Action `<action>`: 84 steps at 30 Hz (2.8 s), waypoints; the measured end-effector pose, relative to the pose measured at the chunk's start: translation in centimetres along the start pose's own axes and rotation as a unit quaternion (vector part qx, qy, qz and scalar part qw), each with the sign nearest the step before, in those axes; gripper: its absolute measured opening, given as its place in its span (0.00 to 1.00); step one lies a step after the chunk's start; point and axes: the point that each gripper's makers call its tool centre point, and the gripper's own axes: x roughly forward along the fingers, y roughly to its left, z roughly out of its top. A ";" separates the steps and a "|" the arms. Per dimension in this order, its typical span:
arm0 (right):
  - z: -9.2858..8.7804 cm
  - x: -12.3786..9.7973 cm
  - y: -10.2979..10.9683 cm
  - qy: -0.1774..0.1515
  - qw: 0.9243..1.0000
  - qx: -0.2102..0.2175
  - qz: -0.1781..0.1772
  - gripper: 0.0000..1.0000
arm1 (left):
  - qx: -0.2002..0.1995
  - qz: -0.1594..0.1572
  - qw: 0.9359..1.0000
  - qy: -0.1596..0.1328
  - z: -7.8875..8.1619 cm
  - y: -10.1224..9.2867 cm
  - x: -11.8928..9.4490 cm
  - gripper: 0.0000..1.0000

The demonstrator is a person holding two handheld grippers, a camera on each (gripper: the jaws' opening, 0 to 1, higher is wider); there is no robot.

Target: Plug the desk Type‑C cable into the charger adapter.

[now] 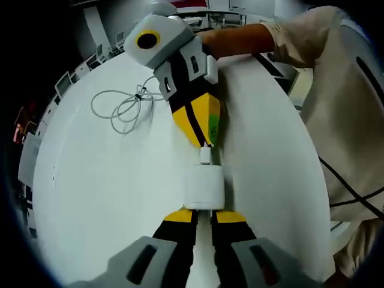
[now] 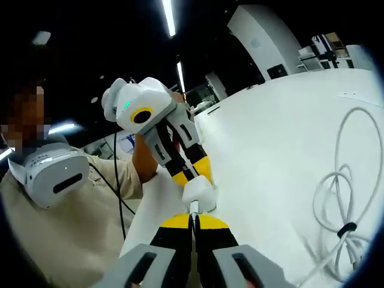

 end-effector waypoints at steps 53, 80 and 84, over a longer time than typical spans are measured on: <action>0.1 -1.1 0.3 -0.067 0.949 -0.271 -0.145 0.11 | -0.009 0.009 1.000 -0.008 -0.1 0.2 -0.3 0.11; 0.3 -0.8 -0.1 -0.068 0.953 -0.254 -0.148 0.05 | -0.018 0.001 0.999 0.043 0.2 0.1 0.1 0.11; 0.3 -0.8 -0.3 -0.065 0.954 -0.252 -0.147 0.04 | -0.019 -0.004 0.999 0.050 0.2 0.1 0.1 0.11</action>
